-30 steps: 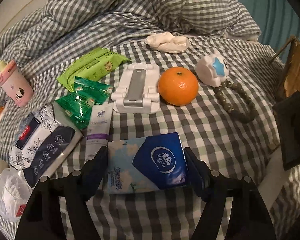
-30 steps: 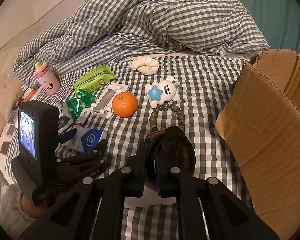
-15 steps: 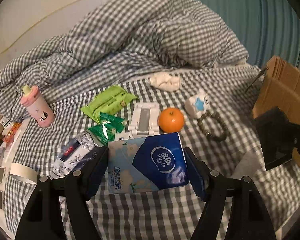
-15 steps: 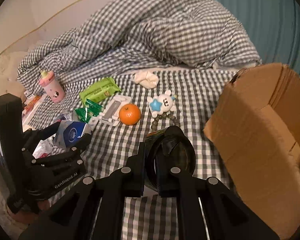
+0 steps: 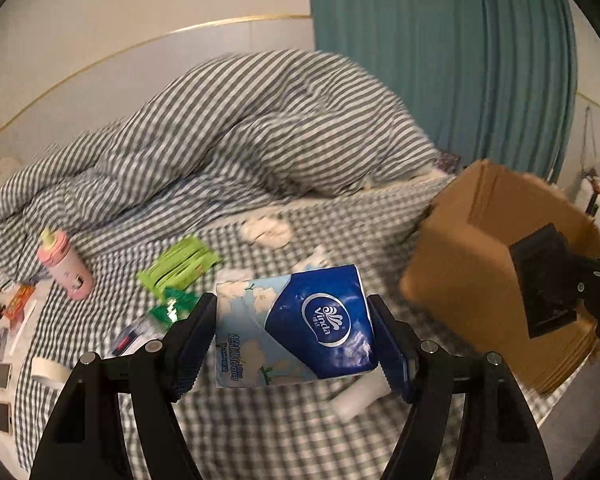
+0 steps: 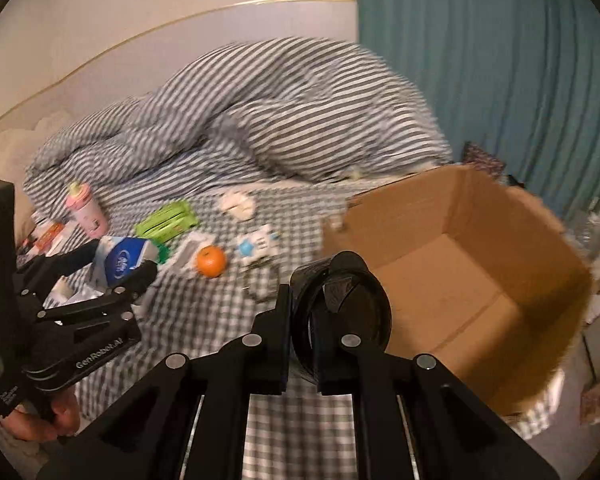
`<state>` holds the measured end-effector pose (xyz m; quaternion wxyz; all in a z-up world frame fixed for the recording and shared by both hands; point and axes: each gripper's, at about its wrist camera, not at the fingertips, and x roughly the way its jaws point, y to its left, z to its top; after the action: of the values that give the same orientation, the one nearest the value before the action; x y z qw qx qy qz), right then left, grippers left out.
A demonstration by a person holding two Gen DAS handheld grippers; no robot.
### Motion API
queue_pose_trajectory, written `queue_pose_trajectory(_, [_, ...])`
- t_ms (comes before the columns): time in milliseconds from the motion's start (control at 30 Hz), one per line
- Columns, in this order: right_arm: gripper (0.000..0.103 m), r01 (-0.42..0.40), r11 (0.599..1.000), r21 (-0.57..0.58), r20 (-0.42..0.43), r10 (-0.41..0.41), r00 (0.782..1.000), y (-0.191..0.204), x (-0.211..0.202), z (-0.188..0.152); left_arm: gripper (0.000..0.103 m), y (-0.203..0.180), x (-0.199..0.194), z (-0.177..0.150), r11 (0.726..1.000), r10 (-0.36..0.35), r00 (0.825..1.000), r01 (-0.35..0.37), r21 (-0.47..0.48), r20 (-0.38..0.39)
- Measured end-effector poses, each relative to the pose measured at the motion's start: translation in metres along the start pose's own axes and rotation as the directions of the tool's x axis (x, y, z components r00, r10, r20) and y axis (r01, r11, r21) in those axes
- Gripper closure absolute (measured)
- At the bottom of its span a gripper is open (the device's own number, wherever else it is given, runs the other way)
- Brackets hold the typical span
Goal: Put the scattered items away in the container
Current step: 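Carry both items to the cardboard box and release them inside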
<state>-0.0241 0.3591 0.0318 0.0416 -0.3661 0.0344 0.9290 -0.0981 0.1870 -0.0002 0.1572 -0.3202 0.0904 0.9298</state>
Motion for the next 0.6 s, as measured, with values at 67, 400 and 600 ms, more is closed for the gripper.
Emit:
queue_pose_trajectory(67, [0.095, 0.029, 0.999, 0.021, 0.016, -0.03, 0.999, -0.02, -0.011, 0.002, 0.028, -0.016, -0.005, 0.012, 1.0, -0.025, 0.999, 0.024, 0.014, 0.022])
queue_pose_trajectory(400, [0.095, 0.173, 0.976, 0.129, -0.051, -0.168, 0.985, -0.105, 0.004, 0.002, 0.027, -0.099, 0.007, 0.069, 0.985, -0.161, 0.986, 0.158, 0.067, 0.044])
queue_pose_trajectory(600, [0.095, 0.176, 0.972, 0.155, -0.089, -0.163, 0.983, -0.133, 0.026, -0.002, 0.027, -0.146, 0.037, 0.082, 0.967, -0.228, 0.974, 0.226, 0.114, 0.002])
